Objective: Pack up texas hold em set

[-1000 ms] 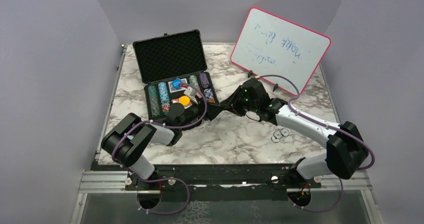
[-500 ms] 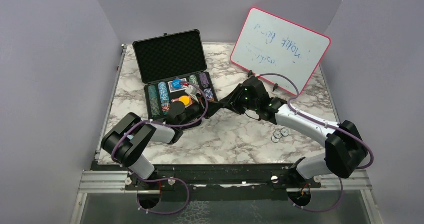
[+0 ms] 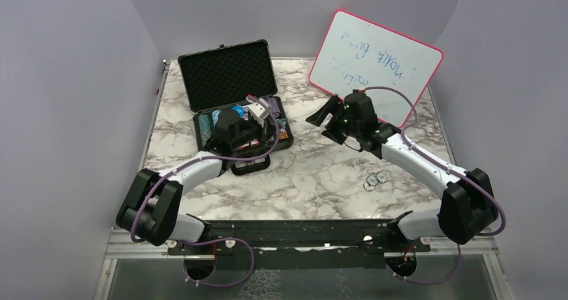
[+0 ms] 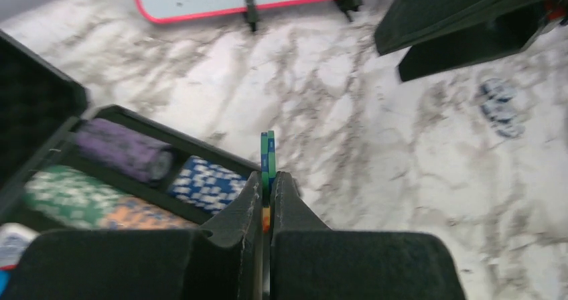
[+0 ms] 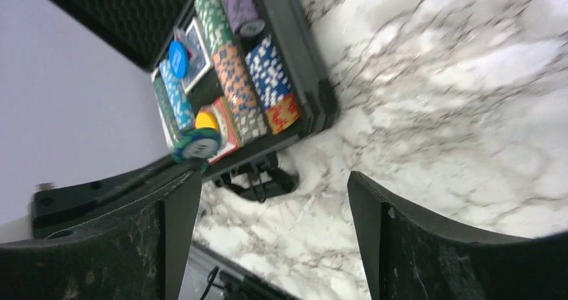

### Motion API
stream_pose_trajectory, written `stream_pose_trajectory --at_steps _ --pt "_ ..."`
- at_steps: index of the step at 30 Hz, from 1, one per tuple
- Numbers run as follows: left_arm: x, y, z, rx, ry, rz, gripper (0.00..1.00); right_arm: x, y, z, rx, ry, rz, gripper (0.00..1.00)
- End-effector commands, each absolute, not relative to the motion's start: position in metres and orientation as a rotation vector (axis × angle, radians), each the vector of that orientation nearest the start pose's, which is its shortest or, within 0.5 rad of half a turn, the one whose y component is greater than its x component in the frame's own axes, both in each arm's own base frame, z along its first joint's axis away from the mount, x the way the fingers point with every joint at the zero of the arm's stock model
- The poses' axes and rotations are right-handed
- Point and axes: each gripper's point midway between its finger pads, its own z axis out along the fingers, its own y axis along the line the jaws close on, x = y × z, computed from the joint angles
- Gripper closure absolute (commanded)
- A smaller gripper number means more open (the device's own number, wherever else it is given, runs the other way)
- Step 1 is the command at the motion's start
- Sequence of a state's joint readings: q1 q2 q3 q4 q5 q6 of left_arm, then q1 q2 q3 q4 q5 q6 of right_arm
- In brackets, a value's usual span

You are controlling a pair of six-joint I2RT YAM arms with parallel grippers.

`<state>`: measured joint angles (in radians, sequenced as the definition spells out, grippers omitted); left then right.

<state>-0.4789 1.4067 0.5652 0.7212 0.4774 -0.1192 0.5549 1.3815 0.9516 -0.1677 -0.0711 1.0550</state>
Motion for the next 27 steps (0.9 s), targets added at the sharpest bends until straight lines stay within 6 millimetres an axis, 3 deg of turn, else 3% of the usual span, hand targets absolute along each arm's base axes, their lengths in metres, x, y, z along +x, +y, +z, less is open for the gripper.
stream_pose_trajectory --at_steps 1,3,5,7,13,23,27 --pt "0.324 -0.220 0.148 1.150 1.651 -0.537 1.00 0.330 0.224 0.176 0.472 2.247 0.808 0.17" --pt "0.319 -0.200 0.135 1.395 1.685 -0.425 1.00 0.330 0.213 0.167 0.451 2.266 0.740 0.18" --pt "0.323 -0.174 0.124 1.461 1.816 -0.322 1.00 0.331 0.204 0.157 0.433 2.289 0.666 0.18" --pt "0.314 -0.159 0.117 1.529 1.907 -0.324 1.00 0.333 0.196 0.147 0.425 2.315 0.614 0.18" --pt "0.289 -0.141 0.113 1.574 2.029 -0.343 1.00 0.349 0.190 0.133 0.407 2.375 0.542 0.19" --pt "0.281 -0.088 0.101 1.648 2.220 -0.074 1.00 0.360 0.186 0.117 0.404 2.430 0.514 0.20" --pt "0.281 -0.077 0.105 1.645 2.236 -0.007 1.00 0.361 0.186 0.115 0.408 2.428 0.529 0.20"
